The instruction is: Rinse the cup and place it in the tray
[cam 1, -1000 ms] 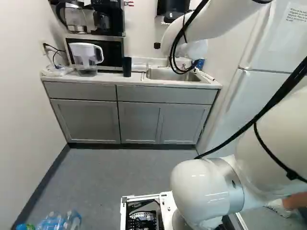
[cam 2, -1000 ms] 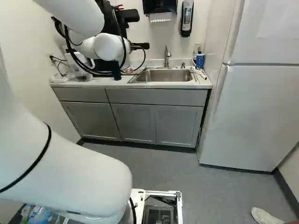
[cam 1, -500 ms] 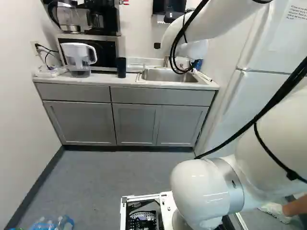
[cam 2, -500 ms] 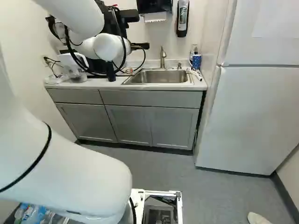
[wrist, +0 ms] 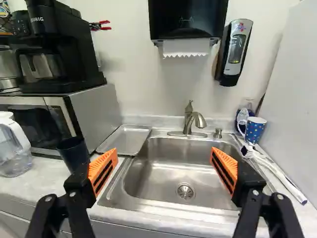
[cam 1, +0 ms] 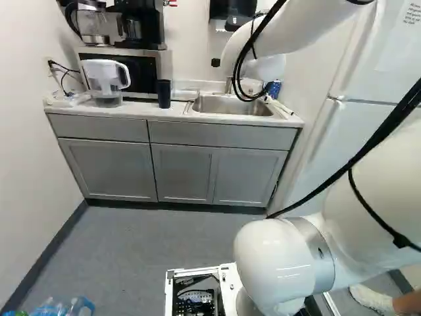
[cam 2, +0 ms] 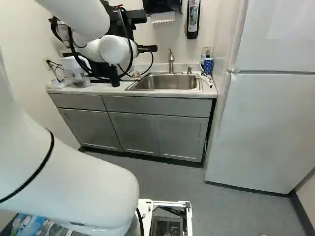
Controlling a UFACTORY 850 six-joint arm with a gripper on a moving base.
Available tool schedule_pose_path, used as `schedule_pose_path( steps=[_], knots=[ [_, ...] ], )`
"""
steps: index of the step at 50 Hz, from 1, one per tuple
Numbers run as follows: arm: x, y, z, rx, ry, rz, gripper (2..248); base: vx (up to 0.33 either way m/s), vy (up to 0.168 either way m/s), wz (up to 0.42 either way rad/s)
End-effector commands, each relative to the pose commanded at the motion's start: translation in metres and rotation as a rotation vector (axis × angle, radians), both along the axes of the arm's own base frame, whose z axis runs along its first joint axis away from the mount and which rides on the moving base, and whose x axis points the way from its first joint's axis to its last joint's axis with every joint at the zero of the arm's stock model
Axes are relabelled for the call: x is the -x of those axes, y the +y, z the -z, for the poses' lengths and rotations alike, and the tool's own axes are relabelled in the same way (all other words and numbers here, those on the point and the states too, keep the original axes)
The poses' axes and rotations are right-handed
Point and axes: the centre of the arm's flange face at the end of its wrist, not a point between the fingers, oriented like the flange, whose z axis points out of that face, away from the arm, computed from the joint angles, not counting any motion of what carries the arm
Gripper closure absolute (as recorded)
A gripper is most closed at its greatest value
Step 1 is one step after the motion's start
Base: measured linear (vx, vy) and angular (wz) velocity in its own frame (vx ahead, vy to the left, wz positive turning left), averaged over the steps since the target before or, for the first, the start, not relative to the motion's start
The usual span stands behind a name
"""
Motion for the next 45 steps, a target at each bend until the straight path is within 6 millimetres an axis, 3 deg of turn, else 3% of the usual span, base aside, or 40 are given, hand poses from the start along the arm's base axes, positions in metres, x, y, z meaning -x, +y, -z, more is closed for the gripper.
schedule_pose_path(
  steps=[45],
  knots=[
    [0.0,0.0,0.0,0.0,0.0,0.0,3,0.084,-0.082,0.159]
  ],
)
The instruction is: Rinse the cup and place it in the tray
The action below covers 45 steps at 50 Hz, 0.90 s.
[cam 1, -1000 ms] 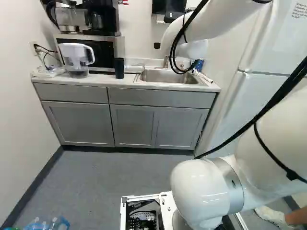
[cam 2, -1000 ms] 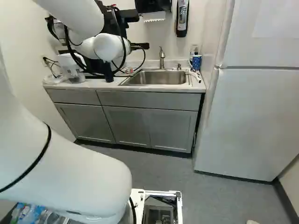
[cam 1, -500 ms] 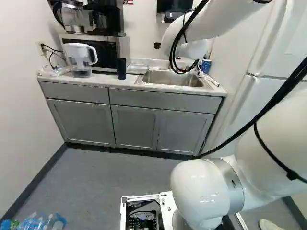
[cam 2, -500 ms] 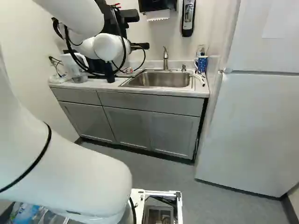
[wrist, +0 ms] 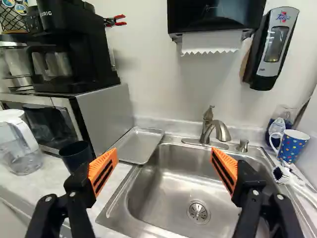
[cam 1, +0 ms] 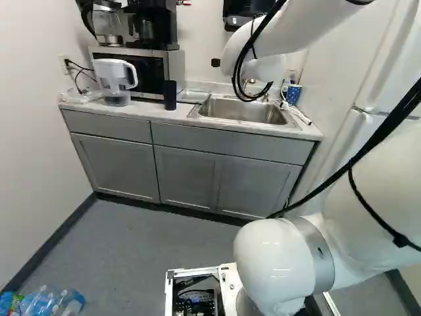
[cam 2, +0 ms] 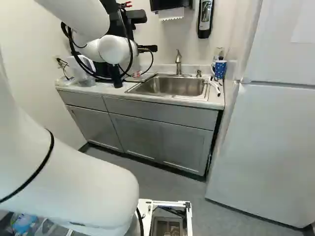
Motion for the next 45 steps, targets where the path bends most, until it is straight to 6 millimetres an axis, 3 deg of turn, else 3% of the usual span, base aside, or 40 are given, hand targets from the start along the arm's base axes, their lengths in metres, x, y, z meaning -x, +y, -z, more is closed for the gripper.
schedule_pose_path(
  steps=[45],
  knots=[
    [0.0,0.0,0.0,0.0,0.0,0.0,3,0.096,-0.094,0.008]
  ],
)
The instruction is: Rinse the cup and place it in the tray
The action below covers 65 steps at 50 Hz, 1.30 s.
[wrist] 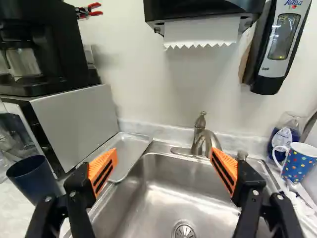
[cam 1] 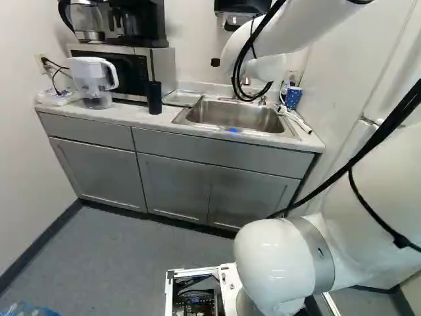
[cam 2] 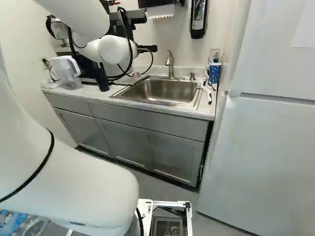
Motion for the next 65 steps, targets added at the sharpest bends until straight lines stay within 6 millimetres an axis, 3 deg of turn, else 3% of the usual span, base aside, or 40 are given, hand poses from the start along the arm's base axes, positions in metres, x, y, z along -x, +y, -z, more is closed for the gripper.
schedule_pose_path(
  steps=[29,65],
  knots=[
    [-0.005,0.0,0.0,0.0,0.001,0.001,3,0.003,0.0,0.002],
    [-0.075,-0.015,-0.001,-0.019,0.033,0.038,3,0.0,0.0,0.0]
  ],
)
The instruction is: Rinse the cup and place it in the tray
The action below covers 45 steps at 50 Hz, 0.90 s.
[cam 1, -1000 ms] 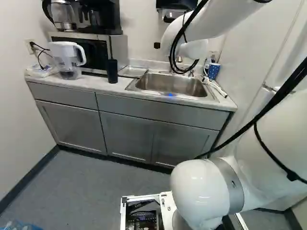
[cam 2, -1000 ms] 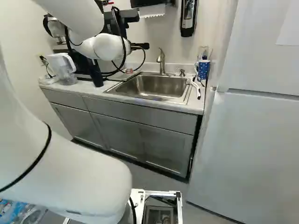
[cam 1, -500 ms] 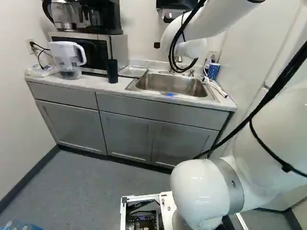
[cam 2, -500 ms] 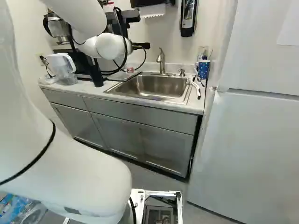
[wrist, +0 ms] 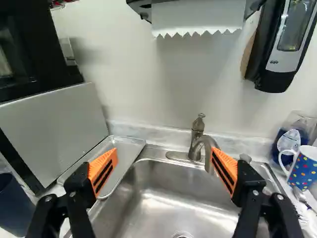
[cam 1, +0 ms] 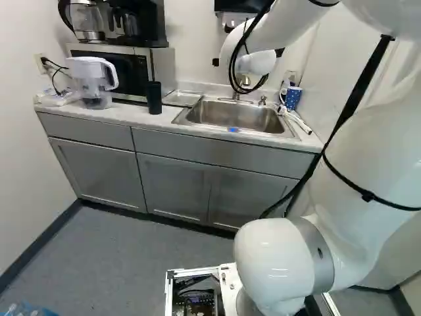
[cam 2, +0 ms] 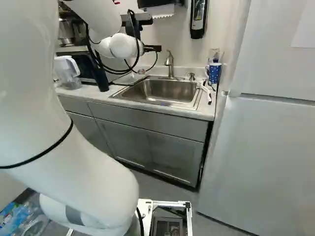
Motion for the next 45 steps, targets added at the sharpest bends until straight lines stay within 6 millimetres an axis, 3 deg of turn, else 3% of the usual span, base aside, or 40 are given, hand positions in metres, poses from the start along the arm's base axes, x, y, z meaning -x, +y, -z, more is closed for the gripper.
schedule_pose_path(
  steps=[45],
  knots=[
    [-0.093,-0.021,0.006,-0.039,0.021,0.05,3,0.0,0.0,0.0]
  ],
)
